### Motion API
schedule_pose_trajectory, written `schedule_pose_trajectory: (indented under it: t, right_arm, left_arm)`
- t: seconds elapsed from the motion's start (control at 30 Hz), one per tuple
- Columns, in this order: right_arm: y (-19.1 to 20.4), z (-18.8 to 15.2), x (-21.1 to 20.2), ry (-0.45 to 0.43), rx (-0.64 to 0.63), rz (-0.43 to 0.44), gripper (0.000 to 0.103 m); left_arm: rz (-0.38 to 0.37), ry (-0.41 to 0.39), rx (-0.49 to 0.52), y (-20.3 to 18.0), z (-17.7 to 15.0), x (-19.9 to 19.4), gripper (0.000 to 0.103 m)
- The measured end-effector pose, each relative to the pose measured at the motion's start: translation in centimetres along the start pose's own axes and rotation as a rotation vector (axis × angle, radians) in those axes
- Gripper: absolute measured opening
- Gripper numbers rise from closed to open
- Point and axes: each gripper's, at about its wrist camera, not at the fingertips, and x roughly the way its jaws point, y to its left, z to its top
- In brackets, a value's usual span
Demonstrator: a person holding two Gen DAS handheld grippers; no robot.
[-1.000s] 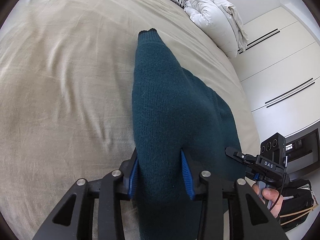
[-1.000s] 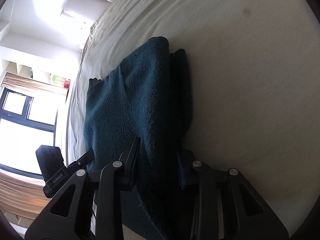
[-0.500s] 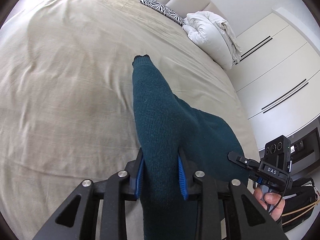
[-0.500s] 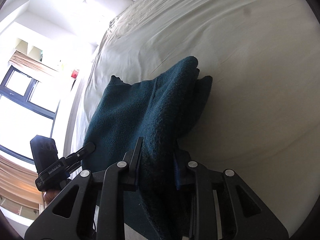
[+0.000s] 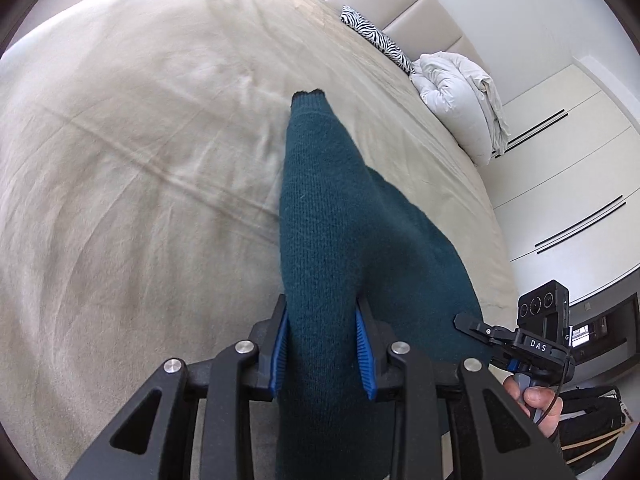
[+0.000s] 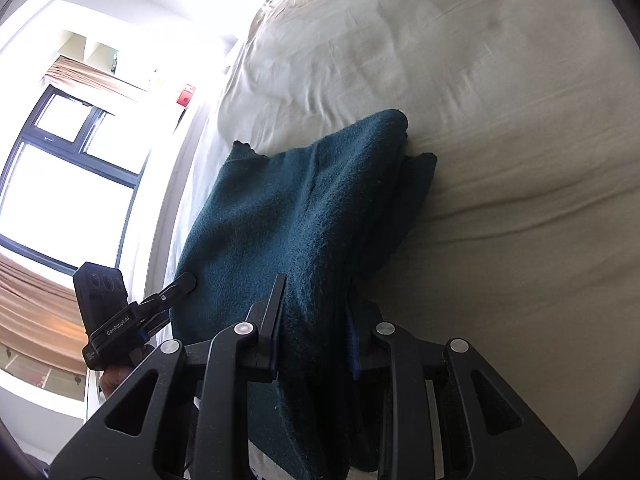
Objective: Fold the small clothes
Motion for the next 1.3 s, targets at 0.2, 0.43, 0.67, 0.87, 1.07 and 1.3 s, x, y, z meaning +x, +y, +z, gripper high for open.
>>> schedule_pose_trajectory:
  t: [0.2, 0.43, 0.67, 0.87, 1.07, 1.3]
  right_arm:
    - [-5.3, -1.5, 2.7, 0.018, 0.186, 0.126, 0.025]
    - [-4.0, -0.2, 1.7, -0.043, 0.172, -0.039, 0.045]
    - [0.0, -2.2, -4.3, -0.172, 0.068, 0.069, 0.046]
    - [0.3, -3.2, 1.4, -0.044, 0.091, 0.174, 0.045]
    - [-4.0, -4.5, 1.4, -0.075, 0.207, 0.299, 0.043]
    - [-2.9, -5.5, -2.7, -0.168, 0.131, 0.164, 0.046]
  left_arm:
    - [-0.036, -0.023, -0.014, 0.6, -0.8, 0.4, 0.037]
    - [0.003, -0.058, -0.02, -0.4, -1.6, -0.6, 0.044]
    - [0.072, -0.135, 0.032, -2.2, -2.8, -2.5, 0.044]
    - [0.09, -0.143, 0.052, -2.3, -3.6, -2.8, 0.044]
    - [0.121, -0.169, 0.124, -3.5, -5.0, -4.2, 0.053]
    - [0.252, -0.303, 0.321, -8.0, -6.9, -6.9, 0.084]
